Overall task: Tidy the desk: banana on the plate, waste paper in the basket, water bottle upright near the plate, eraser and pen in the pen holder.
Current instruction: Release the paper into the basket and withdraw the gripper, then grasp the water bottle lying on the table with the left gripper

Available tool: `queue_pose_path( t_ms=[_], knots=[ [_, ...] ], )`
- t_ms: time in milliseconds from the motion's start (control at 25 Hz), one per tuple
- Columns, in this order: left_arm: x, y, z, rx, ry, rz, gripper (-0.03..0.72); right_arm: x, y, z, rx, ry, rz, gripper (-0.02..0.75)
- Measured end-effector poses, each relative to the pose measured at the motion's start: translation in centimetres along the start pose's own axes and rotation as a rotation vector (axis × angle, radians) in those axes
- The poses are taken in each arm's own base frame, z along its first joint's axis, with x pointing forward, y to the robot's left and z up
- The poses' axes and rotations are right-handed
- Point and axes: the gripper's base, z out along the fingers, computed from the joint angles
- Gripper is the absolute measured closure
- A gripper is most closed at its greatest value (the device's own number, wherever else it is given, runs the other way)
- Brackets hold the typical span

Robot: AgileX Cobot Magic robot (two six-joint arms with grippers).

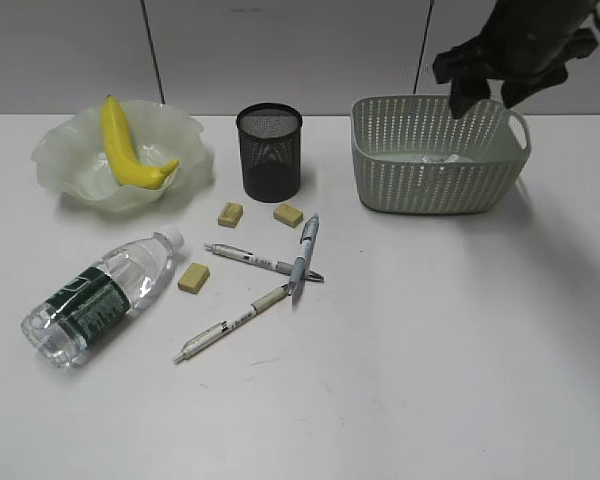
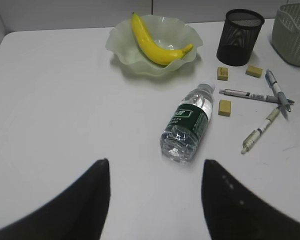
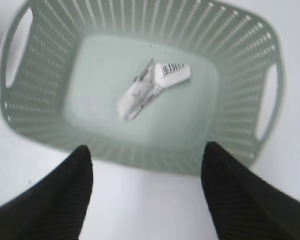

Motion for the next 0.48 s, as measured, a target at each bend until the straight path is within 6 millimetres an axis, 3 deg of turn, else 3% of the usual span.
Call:
queue_pose_path(
  t_ms=[240, 400, 480],
  knots=[
    [0.0, 0.0, 0.0, 0.0, 0.0, 0.0, 0.251, 3.0, -0.7, -4.9, 0.032, 0.211, -0.007, 0.265],
    [0.0, 0.0, 0.0, 0.0, 0.0, 0.0, 0.251, 7.0, -1.2, -8.3, 0.026, 0.227, -0.01, 0.269],
    [0.0, 0.0, 0.0, 0.0, 0.0, 0.0, 0.251, 10.0, -1.4, -10.1, 0.016, 0.229, -0.006, 0.269]
  ],
)
